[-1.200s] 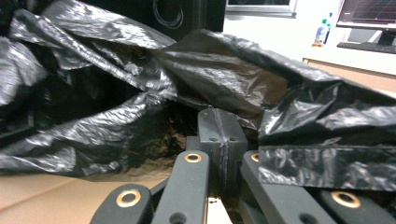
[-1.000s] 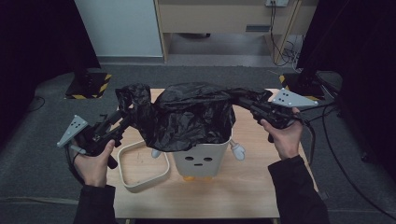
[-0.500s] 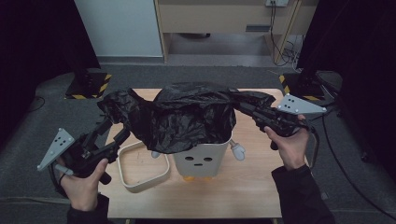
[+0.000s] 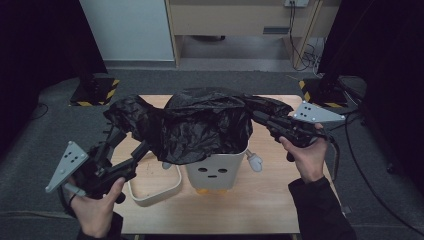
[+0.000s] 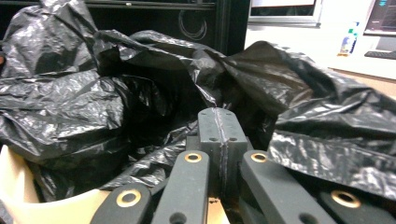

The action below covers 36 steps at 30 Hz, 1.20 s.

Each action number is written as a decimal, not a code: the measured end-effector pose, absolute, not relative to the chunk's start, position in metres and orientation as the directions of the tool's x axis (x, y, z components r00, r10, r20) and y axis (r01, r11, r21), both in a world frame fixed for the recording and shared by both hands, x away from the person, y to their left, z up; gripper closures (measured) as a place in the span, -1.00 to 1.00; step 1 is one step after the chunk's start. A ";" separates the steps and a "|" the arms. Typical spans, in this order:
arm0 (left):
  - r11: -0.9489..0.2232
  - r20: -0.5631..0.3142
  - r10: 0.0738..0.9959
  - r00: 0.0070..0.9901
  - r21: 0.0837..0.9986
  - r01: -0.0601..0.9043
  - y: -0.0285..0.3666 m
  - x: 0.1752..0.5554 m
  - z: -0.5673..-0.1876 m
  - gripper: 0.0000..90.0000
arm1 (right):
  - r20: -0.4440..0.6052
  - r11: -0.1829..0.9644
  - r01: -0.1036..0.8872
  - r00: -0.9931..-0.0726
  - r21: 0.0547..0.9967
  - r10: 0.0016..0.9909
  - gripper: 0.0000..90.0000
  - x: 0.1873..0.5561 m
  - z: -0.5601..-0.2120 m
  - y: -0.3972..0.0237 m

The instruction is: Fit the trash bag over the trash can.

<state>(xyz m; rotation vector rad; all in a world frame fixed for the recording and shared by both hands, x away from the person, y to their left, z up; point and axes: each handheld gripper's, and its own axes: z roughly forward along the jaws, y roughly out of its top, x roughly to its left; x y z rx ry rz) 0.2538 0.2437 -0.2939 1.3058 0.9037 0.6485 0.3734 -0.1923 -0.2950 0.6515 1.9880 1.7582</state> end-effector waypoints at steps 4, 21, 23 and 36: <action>0.146 -0.186 0.826 0.533 0.982 0.118 0.234 0.270 -0.293 -0.13 | 0.007 0.092 0.072 -0.820 0.993 0.572 1.00 0.370 -0.294 -0.192; 0.085 -0.234 0.715 0.659 0.965 0.250 0.236 0.278 -0.354 1.00 | 0.127 0.033 0.165 -0.858 0.986 0.498 1.00 0.333 -0.321 -0.223; 0.055 -0.206 0.742 0.638 0.967 0.248 0.235 0.284 -0.358 1.00 | 0.142 0.052 0.193 -0.855 0.980 0.499 1.00 0.335 -0.328 -0.223; 0.087 -0.228 0.802 0.551 0.959 0.270 0.254 0.325 -0.375 1.00 | 0.125 0.086 0.212 -0.806 0.973 0.578 1.00 0.351 -0.350 -0.206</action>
